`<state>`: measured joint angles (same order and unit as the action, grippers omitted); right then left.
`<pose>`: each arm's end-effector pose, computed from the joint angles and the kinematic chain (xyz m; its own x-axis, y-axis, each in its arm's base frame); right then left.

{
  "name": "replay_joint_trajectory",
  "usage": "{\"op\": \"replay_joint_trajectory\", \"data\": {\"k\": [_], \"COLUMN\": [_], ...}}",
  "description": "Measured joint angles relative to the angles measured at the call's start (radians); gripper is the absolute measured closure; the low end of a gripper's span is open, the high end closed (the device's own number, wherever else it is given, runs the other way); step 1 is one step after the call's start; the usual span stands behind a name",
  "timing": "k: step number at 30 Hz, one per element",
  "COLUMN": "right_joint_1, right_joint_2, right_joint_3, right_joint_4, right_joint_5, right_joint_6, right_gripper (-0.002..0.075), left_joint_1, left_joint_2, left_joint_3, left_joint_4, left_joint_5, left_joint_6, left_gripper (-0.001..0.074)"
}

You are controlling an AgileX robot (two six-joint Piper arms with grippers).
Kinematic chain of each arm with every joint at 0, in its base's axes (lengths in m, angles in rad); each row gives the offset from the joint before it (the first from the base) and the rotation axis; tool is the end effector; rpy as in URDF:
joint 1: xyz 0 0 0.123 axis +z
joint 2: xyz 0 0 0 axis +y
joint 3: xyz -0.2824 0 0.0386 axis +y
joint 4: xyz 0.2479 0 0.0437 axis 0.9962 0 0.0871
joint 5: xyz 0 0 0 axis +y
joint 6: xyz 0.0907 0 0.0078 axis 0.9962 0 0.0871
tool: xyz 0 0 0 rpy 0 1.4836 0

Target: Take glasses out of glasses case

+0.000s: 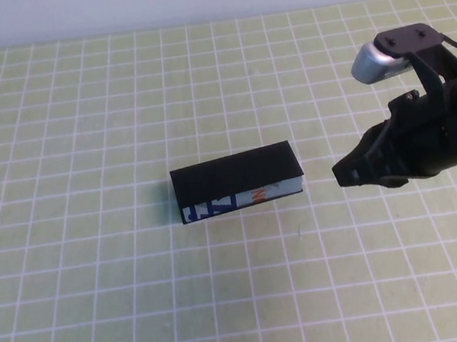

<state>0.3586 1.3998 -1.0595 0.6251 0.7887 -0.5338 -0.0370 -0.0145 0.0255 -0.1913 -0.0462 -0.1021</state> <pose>0.2556 0.1362 0.2995 -0.7186 -0.3308 -0.6116 -0.5960 0.7462 0.2966 0.0558 -0.0013 0.2094 0.1078 -0.2932 -0.9500 0.0621 0.9556 -0.2879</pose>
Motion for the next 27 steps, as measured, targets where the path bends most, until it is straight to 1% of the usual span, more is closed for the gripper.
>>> {"op": "replay_joint_trajectory", "data": {"k": [3,6,8,11,16,18,21,23,27], "right_joint_1": [0.000,0.000,0.000,0.000,0.000,0.000,0.000,0.000,0.000], "right_joint_2": [0.002,0.016,0.032,0.047,0.050,0.050,0.050,0.050,0.050], "right_joint_3": [-0.002,-0.025,-0.051,-0.082,-0.090,-0.090,-0.090,-0.090,-0.090], "right_joint_4": [0.000,0.000,0.000,-0.001,-0.021,-0.027,-0.027,-0.029,-0.031], "right_joint_5": [0.000,0.000,0.006,0.017,0.045,0.065,0.082,0.089,0.103], "right_joint_6": [0.000,0.000,0.000,0.000,0.000,0.000,0.002,0.003,0.003], "right_gripper": [0.0743,0.0743,0.0743,0.0743,0.0743,0.0743,0.0743,0.0743,0.0743], "left_joint_1": [-0.002,-0.023,-0.053,-0.122,-0.232,-0.250,-0.253,-0.253,-0.239], "left_joint_2": [0.007,0.097,0.210,0.403,0.716,0.814,0.961,1.042,1.217], "left_joint_3": [0.000,-0.031,-0.100,-0.230,-0.429,-0.506,-0.642,-0.726,-0.896], "left_joint_4": [-0.002,-0.005,-0.005,-0.005,-0.009,-0.033,-0.149,-0.272,-0.600], "left_joint_5": [-0.007,0.074,0.152,0.248,0.308,0.324,0.362,0.408,0.553], "left_joint_6": [-0.104,-0.159,-0.155,-0.132,-0.048,0.015,0.180,0.331,0.695], "left_gripper": [0.0739,0.0739,0.0739,0.0739,0.0739,0.0739,0.0739,0.0739,0.0739]}}
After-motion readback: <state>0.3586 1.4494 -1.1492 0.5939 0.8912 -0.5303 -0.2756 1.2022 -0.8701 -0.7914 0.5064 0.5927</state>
